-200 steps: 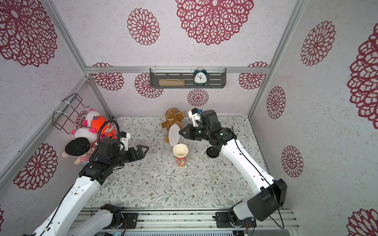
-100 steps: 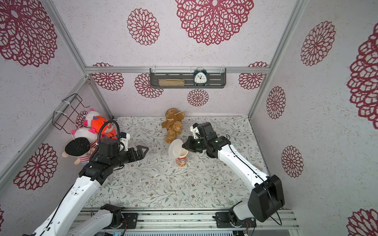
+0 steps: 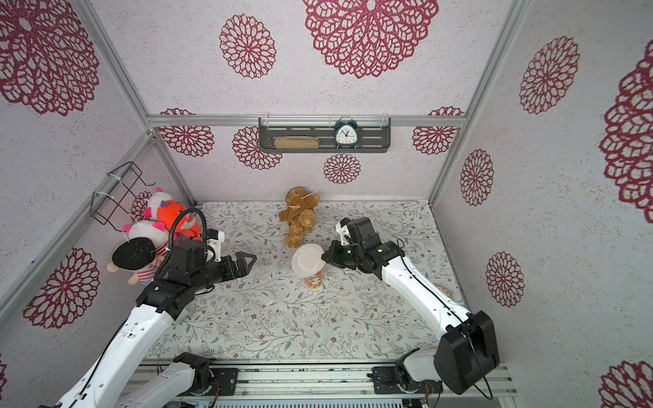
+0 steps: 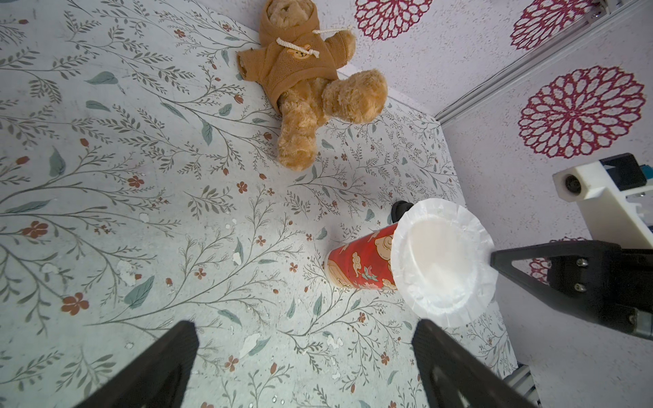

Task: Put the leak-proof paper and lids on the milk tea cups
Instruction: Place the leak-proof paper at the cup.

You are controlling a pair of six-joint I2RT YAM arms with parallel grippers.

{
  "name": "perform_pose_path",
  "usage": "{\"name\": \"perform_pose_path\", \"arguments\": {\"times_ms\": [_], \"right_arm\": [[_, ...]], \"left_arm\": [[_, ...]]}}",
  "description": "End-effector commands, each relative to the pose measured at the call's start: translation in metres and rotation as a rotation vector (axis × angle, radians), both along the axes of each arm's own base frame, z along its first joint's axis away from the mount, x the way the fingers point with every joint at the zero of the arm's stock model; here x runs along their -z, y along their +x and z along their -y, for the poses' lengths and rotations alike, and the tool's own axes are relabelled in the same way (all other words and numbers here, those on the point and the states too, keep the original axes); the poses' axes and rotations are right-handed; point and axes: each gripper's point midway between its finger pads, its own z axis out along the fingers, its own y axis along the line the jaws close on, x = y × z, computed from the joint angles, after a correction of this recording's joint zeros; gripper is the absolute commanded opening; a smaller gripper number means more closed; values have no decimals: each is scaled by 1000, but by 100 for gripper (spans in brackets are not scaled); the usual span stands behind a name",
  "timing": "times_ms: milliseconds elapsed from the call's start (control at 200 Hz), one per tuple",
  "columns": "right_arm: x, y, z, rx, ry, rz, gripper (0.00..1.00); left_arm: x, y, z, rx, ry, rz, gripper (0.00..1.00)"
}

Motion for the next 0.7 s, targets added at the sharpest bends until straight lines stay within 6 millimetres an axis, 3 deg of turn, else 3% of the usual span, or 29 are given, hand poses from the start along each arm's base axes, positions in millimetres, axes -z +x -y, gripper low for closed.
{"name": "perform_pose_path", "arguments": {"times_ms": [0,295,695], "right_arm": [[-8,4,9,34,-8,37,0],[2,9,18,65,-16,29,0],[6,12,12,49,19,17,0]], "left_arm": [[-15,-1,1,6,3,38,100],[-15,-1,1,7,3,36,100],[-15,-1,1,7,3,36,99]]}}
